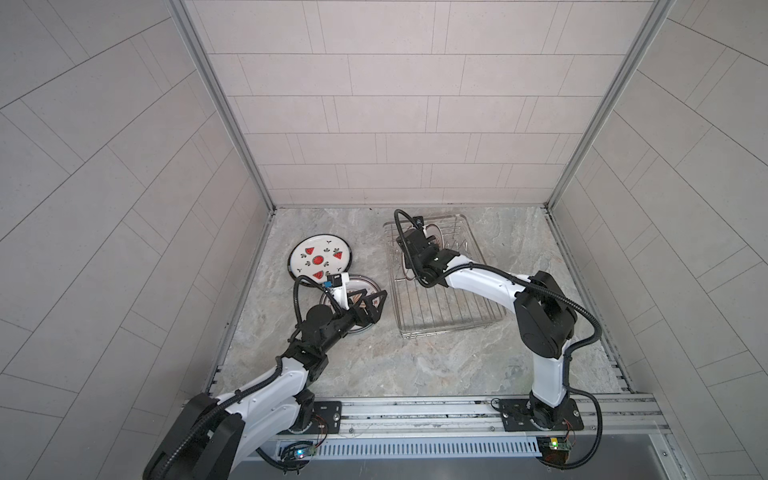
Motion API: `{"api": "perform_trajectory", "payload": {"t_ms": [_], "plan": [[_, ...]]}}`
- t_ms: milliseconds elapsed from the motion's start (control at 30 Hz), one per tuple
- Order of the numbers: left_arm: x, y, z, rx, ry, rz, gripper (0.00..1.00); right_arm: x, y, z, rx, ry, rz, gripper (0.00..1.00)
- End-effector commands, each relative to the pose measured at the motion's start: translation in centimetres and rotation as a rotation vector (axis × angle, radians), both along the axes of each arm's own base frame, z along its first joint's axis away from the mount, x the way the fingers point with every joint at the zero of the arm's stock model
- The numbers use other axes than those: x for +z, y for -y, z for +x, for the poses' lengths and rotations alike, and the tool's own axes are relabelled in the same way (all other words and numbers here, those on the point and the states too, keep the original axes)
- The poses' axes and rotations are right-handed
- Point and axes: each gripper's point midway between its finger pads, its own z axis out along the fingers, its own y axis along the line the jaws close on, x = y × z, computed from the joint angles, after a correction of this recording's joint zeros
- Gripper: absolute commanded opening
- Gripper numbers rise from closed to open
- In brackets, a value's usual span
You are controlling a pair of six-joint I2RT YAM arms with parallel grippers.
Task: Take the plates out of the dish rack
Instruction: 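Close the right gripper on the top rim of the nearest rack plate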
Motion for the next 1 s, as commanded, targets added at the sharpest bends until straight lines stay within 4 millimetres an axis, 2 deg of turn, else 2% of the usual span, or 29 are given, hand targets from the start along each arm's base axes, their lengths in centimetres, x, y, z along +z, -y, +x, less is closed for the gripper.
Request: {"api": "perform_trajectory", "payload": {"t_ms": [0,533,967], "plan": [[1.5,0.1,0.2,0.004,0.047,-0.024,1.0,1.4,0.1,0.0,-0.021,0.038,-0.019,0.18],[1.6,-0.1,0.1,0.016,0.052,-0.027,1.0,6.2,0.6,-1.7,-0.012,0.145,-0.022,0.16],[1.7,-0.2,0.1,0.016,0.052,-0.03,1.0,8.7,1.4,-3.7,0.024,0.195,0.049,0.15]]}}
